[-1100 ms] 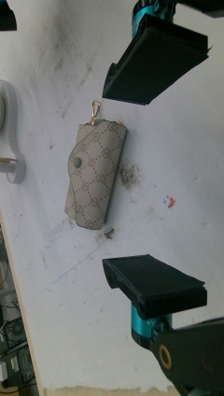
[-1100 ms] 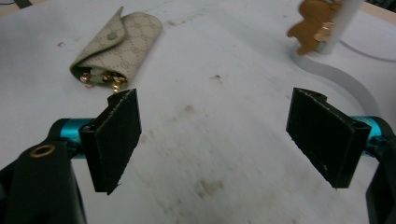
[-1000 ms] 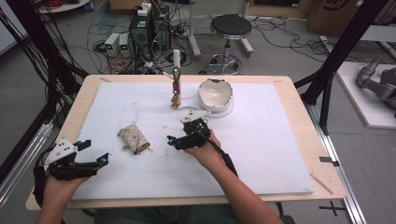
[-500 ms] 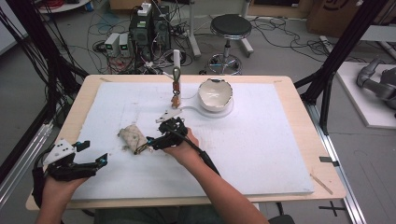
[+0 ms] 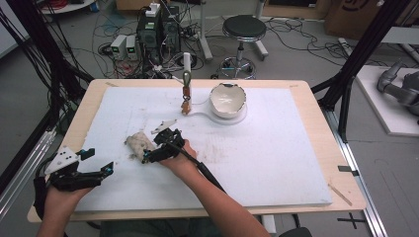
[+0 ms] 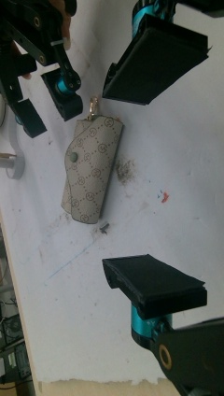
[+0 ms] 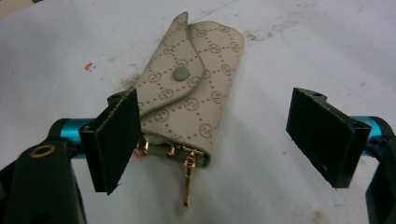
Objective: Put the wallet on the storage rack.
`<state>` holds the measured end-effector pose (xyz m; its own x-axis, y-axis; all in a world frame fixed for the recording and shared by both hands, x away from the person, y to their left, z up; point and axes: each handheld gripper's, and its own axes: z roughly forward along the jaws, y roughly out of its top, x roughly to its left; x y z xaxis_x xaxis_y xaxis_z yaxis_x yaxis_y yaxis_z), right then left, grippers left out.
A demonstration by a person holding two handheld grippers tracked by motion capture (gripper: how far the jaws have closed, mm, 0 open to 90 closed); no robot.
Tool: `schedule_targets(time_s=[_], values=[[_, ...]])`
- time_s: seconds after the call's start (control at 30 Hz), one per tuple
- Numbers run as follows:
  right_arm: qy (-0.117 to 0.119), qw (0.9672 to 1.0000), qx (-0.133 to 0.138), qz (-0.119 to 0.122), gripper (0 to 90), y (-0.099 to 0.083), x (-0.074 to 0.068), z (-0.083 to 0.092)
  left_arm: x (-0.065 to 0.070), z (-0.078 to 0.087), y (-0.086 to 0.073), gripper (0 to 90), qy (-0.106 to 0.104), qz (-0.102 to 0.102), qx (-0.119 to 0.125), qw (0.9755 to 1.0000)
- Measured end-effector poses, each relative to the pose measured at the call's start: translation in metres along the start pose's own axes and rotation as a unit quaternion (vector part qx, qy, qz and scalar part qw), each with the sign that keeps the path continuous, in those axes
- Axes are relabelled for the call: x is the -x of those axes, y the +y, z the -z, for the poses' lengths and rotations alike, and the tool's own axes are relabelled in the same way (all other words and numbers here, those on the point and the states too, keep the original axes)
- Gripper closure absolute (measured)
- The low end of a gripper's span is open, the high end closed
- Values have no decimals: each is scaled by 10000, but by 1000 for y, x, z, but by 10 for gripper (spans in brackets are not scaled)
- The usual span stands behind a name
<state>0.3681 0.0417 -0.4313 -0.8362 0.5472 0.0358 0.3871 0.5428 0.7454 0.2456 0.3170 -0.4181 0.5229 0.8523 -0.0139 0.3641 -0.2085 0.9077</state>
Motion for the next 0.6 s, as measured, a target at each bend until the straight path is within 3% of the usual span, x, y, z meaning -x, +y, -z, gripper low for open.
schedule_targets(time_s=[0.37, 0.6], values=[[143, 9999, -12, -69, 182, 5, -15, -18, -1, 1, 0, 160, -2, 2, 14, 10000], [-18, 9998, -218, -30, 182, 5, -21, -29, -2, 1, 0, 160, 2, 22, 5, 10000]])
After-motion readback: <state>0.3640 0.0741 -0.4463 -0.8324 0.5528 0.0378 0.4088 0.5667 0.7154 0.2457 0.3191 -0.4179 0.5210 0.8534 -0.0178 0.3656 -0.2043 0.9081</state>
